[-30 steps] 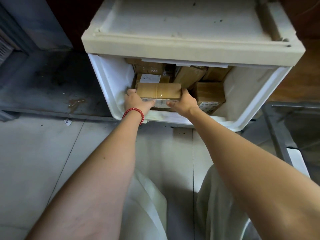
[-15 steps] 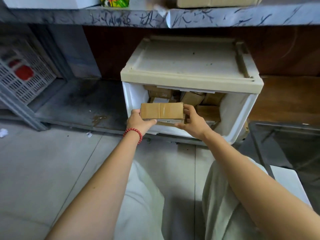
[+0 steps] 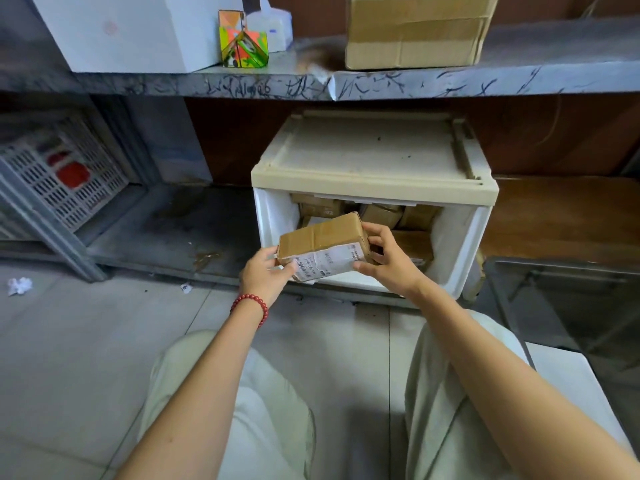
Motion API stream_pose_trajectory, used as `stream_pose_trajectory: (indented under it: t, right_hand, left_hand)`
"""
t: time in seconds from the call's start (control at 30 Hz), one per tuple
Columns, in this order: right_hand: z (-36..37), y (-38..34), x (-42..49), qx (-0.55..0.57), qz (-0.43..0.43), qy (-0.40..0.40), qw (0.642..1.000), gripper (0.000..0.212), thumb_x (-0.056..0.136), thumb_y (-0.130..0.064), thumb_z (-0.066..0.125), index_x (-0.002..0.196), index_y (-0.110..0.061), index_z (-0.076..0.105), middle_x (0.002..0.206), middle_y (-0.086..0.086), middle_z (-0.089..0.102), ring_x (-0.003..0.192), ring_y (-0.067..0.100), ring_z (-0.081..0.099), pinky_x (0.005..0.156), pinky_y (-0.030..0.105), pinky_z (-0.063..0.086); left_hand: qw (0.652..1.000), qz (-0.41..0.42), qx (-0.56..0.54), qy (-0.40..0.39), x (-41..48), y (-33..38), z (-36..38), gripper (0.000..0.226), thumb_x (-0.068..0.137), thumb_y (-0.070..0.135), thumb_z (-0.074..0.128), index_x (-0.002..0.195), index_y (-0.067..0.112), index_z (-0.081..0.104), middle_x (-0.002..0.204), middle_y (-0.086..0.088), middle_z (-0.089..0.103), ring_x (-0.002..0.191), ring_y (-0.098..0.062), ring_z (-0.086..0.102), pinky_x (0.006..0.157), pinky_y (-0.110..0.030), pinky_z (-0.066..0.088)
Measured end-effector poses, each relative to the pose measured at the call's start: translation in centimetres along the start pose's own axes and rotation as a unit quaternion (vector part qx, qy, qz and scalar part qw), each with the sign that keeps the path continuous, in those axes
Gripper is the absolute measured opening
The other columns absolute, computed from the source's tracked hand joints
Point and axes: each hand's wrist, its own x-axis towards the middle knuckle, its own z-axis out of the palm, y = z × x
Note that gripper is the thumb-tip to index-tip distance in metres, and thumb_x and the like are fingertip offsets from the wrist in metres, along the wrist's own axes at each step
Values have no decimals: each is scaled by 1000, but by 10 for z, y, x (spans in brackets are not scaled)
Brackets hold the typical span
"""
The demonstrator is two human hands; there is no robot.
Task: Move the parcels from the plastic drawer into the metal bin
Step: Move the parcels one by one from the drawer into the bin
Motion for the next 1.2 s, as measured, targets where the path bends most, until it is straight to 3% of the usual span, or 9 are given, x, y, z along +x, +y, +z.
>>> stream_pose_trajectory:
  t: [0.13, 0.3, 0.47, 0.6, 0.67, 0.8, 1.0, 1.07, 1.2]
  right_hand:
    - [2, 2, 4, 7, 27, -13, 1000, 80, 82, -13, 75, 148, -22, 30, 119, 6, 55, 117, 21, 54, 107, 46, 42]
    - [0, 4, 7, 61, 56, -22, 996, 86, 81, -10, 76, 151, -16, 29, 93, -13, 62, 79, -2, 64, 80, 12, 52]
    - [-4, 9, 8, 80, 45, -3, 996, 71, 80, -19, 78, 143, -19, 46, 115, 2, 67, 111, 19, 63, 102, 41, 49]
    - [-7, 9, 9, 92, 53, 25, 994, 52, 86, -21, 71, 135, -16, 54, 98, -5, 65, 104, 22, 61, 91, 33, 50]
    - [-7, 10, 10, 90, 63, 33, 993, 47, 89, -27, 68, 132, -12, 56, 109, 3, 65, 105, 24, 60, 88, 32, 48]
    - [-5, 10, 11, 75, 99, 21, 992, 58, 90, -49, 57, 133, -9, 52, 126, 6, 61, 115, 23, 58, 100, 39, 48]
    - [2, 10, 12, 99, 91, 67, 989, 54, 95, -43, 53, 137, -18, 31, 125, 7, 54, 95, 16, 58, 73, 28, 50]
    - [3, 8, 13, 97, 81, 77, 989, 56, 96, -47, 49, 142, -24, 25, 129, 8, 52, 88, 15, 57, 69, 28, 48]
    - [-1, 2, 4, 87, 72, 38, 993, 70, 91, -52, 54, 145, -25, 20, 127, 2, 50, 96, 13, 56, 71, 26, 48]
  left_hand:
    - [1000, -5, 0, 29, 0, -3, -4, 46, 80, 25, 74, 120, 22, 50, 94, 6, 70, 102, -19, 64, 93, -39, 51]
    - [1000, 12, -27, 1, -2, 2, -4, 59, 79, 27, 77, 129, 19, 46, 113, 0, 68, 101, -16, 63, 87, -31, 51]
    - [998, 11, -43, -45, -4, 7, -2, 66, 81, 37, 73, 139, 19, 47, 126, 2, 61, 113, -14, 55, 90, -26, 44]
    - [995, 26, -60, -78, -5, 13, 0, 54, 82, 39, 71, 131, 24, 54, 124, 5, 57, 112, -10, 53, 82, -19, 41]
    - [993, 24, -81, -77, -5, 12, 0, 64, 78, 42, 74, 134, 24, 49, 134, 4, 52, 121, -12, 49, 88, -22, 41]
    - [988, 37, -119, -90, -6, 13, 0, 74, 69, 44, 77, 132, 28, 41, 141, 6, 44, 130, -10, 39, 98, -24, 35]
    - [987, 45, -119, -99, -5, 14, 1, 76, 72, 32, 81, 135, 29, 39, 137, 3, 46, 126, -12, 44, 94, -24, 39]
    - [988, 51, -113, -93, -6, 15, 2, 75, 74, 30, 80, 137, 27, 40, 137, 2, 49, 125, -14, 47, 90, -23, 41]
    - [991, 50, -102, -70, -5, 18, 5, 64, 77, 41, 75, 132, 28, 46, 124, 2, 59, 112, -14, 56, 75, -16, 43]
